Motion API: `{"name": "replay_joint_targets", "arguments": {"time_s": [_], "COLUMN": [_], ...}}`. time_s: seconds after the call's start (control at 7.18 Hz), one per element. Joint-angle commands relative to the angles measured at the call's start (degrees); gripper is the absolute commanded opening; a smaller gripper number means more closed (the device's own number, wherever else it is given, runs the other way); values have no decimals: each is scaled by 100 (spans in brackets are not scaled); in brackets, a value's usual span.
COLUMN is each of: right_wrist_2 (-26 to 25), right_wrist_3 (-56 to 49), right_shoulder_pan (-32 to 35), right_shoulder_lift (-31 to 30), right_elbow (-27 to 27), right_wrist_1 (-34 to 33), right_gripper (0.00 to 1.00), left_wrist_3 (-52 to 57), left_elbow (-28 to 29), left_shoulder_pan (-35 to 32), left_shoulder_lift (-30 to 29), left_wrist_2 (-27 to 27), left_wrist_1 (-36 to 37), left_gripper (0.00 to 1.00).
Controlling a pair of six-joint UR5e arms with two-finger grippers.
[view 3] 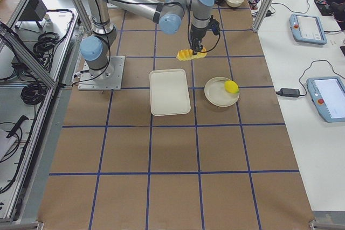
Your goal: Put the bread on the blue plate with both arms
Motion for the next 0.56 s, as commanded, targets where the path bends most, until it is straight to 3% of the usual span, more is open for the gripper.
{"name": "replay_joint_targets", "arguments": {"time_s": [0.0,0.42], "right_wrist_2": [-31,-206], "right_wrist_3": [176,412], "right_shoulder_pan": [177,536], "right_shoulder_lift": [-25,-138], "right_elbow": [-76,-77], "right_wrist_1": [156,148], "right_gripper": [34,37], "left_wrist_3": [24,59], "left_elbow": [184,-270], "left_shoulder_pan": [18,19], "left_shoulder_lift": [164,944], "left_wrist_2": [166,465], "left_wrist_1": [-268,-629], "left_gripper": [1,1]}}
